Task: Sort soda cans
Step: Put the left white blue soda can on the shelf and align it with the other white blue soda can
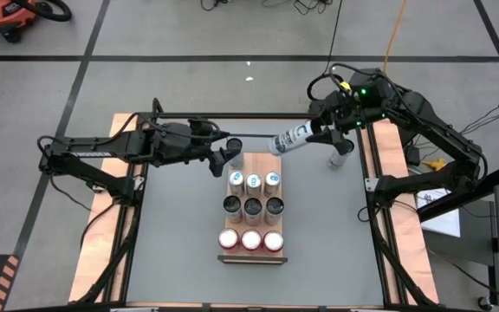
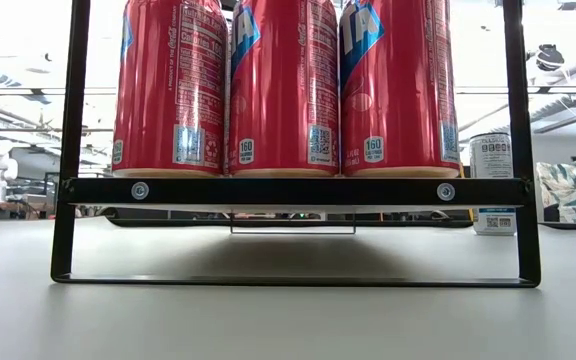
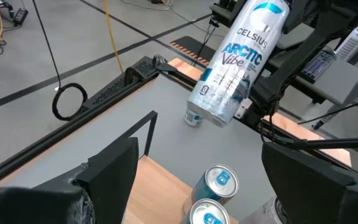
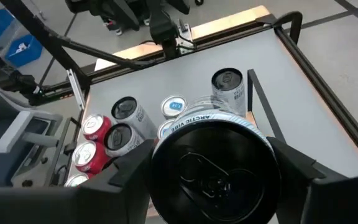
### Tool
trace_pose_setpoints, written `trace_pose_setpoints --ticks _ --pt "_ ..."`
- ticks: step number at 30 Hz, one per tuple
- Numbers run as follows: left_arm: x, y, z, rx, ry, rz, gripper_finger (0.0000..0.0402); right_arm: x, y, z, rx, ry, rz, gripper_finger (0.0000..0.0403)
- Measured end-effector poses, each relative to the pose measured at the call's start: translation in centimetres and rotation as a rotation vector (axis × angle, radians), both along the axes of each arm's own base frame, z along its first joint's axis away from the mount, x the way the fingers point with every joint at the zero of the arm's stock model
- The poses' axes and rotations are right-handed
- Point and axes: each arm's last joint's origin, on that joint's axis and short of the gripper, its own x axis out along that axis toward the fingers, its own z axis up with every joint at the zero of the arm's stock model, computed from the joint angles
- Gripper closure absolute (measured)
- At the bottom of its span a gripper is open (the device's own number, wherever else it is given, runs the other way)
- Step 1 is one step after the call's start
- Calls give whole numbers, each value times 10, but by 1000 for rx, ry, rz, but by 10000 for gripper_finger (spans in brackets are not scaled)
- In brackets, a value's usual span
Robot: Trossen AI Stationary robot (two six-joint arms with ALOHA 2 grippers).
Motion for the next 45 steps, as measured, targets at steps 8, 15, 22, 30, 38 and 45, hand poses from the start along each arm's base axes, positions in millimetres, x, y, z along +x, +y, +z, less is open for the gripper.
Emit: trace_pose_setpoints --ticks 8,15,22,30,38,45 --pt "-2 0 2 3 -9 -1 59 8 -2 5 22 -63 -19 191" --pt "-15 0 12 15 -48 14 59 30 -3 6 42 -119 2 191" --pt "-24 1 15 23 -39 48 59 51 -7 14 3 -38 -50 191" --pt "-24 1 14 21 -27 51 59 79 -21 21 -6 190 -55 191" --pt "-26 1 9 21 20 53 59 105 -32 8 -5 336 -53 191" --pt "-26 1 9 21 27 53 59 131 -27 -13 3 416 -29 191"
